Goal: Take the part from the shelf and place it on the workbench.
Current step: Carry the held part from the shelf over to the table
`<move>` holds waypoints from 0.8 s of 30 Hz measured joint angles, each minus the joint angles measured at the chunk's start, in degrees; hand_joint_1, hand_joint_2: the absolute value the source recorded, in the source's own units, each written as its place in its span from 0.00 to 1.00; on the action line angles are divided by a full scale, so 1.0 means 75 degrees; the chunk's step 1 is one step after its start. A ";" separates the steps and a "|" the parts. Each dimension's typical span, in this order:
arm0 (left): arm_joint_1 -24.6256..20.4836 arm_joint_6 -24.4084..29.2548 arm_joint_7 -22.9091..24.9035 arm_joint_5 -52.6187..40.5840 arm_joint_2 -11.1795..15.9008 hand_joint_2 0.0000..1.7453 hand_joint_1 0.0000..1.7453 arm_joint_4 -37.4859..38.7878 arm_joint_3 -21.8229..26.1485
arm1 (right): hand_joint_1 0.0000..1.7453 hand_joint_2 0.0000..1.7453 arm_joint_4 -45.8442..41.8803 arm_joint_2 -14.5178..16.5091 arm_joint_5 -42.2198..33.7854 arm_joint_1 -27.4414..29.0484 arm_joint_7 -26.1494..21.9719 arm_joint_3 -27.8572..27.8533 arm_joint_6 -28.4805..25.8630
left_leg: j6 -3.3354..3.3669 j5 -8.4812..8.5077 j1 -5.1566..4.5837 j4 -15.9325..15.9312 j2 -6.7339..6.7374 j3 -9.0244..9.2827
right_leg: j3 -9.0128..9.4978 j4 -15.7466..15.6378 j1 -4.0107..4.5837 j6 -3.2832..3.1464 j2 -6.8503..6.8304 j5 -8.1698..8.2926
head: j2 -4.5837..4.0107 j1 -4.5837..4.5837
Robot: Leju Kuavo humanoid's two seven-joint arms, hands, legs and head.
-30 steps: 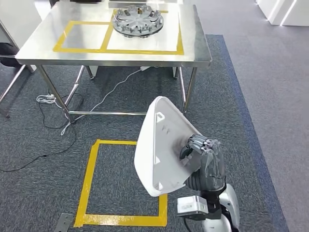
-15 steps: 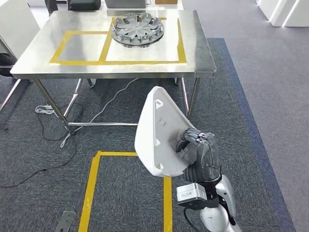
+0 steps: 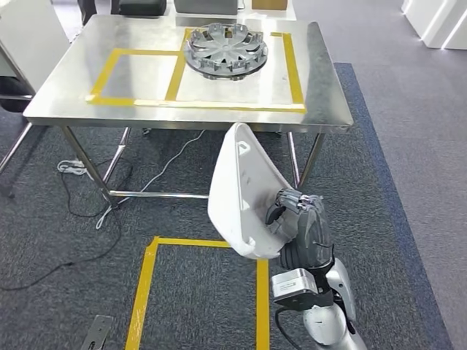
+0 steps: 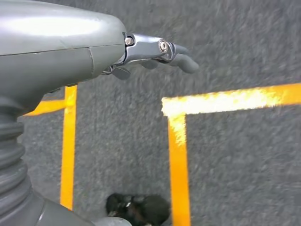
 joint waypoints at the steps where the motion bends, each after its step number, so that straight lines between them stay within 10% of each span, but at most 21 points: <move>1: -0.0006 0.0001 0.0007 0.0000 -0.0020 1.00 0.00 0.0001 -0.0002 | 1.00 1.00 -0.0001 0.0004 -0.0007 0.0003 0.0001 -0.0004 -0.0001 | -0.0035 -0.0024 0.0015 -0.0034 -0.0001 0.0082 | 0.0058 -0.0223 0.0066 -0.0092 0.0014 0.0138 | 0.0001 -0.0024; 5: -0.0043 0.0005 0.0020 -0.0008 -0.0022 1.00 0.00 -0.0003 -0.0037 | 1.00 1.00 -0.0010 0.0031 -0.0034 -0.0011 -0.0001 -0.0017 -0.0006 | -0.0201 0.0163 0.0037 0.0256 0.0028 0.0143 | 0.0678 -0.0690 0.0041 -0.0142 0.0036 0.0067 | 0.0001 0.0027; 9: -0.0046 0.0007 0.0028 -0.0009 -0.0001 1.00 0.00 -0.0003 -0.0102 | 1.00 1.00 -0.0009 0.0055 -0.0059 0.0005 -0.0004 -0.0028 -0.0001 | -0.0367 -0.0437 0.0090 0.1747 0.0033 -0.0942 | 0.1183 -0.0825 -0.0088 -0.0050 0.0040 -0.0245 | 0.0002 0.0007; 11: -0.0019 0.0008 0.0034 -0.0009 0.0020 1.00 0.00 -0.0003 -0.0114 | 1.00 1.00 -0.0009 0.0057 -0.0075 0.0038 -0.0006 -0.0042 0.0001 | -0.0463 -0.0695 0.0141 0.1724 0.0035 -0.1262 | 0.1462 -0.0824 -0.0157 0.0034 0.0068 -0.0468 | 0.0002 0.0006; 14: 0.0021 0.0008 0.0037 -0.0007 0.0043 1.00 0.00 -0.0002 -0.0120 | 1.00 1.00 -0.0007 0.0057 -0.0105 0.0060 -0.0011 -0.0062 0.0014 | -0.0581 0.0374 0.0237 0.0581 0.0057 -0.1299 | 0.1882 -0.0773 -0.0236 0.0197 0.0086 -0.0869 | 0.0000 -0.0007; 16: 0.0051 0.0000 0.0052 -0.0013 0.0041 1.00 0.00 -0.0001 -0.0124 | 1.00 1.00 -0.0005 0.0058 -0.0134 0.0071 -0.0010 -0.0073 0.0040 | -0.0510 0.0986 0.0250 0.0151 0.0083 -0.1281 | 0.2007 -0.0738 -0.0235 0.0330 0.0098 -0.1135 | 0.0000 -0.0015; 18: 0.0040 -0.0002 0.0069 -0.0020 0.0038 1.00 0.00 -0.0001 -0.0127 | 1.00 1.00 -0.0019 0.0063 -0.0166 0.0066 -0.0006 -0.0084 0.0061 | -0.0342 0.0933 0.0229 0.0150 0.0076 -0.1198 | 0.2136 -0.0709 -0.0236 0.0441 0.0109 -0.1220 | 0.0000 -0.0004; 20: 0.0014 0.0007 0.0076 -0.0022 0.0042 1.00 0.00 -0.0003 -0.0131 | 1.00 1.00 -0.0042 0.0070 -0.0192 0.0029 -0.0005 -0.0092 0.0070 | -0.0219 0.0888 0.0248 0.0080 0.0056 -0.1054 | 0.2023 -0.0337 -0.0254 0.0520 0.0068 -0.1115 | 0.0000 0.0018; 24: 0.0010 0.0008 0.0079 -0.0026 0.0039 1.00 0.00 -0.0003 -0.0149 | 1.00 1.00 -0.0055 0.0071 -0.0215 -0.0007 -0.0001 -0.0127 0.0071 | -0.0129 0.0624 0.0268 -0.0052 0.0050 -0.0685 | 0.0534 0.1510 -0.0286 0.0622 -0.0001 -0.1543 | 0.0002 0.0071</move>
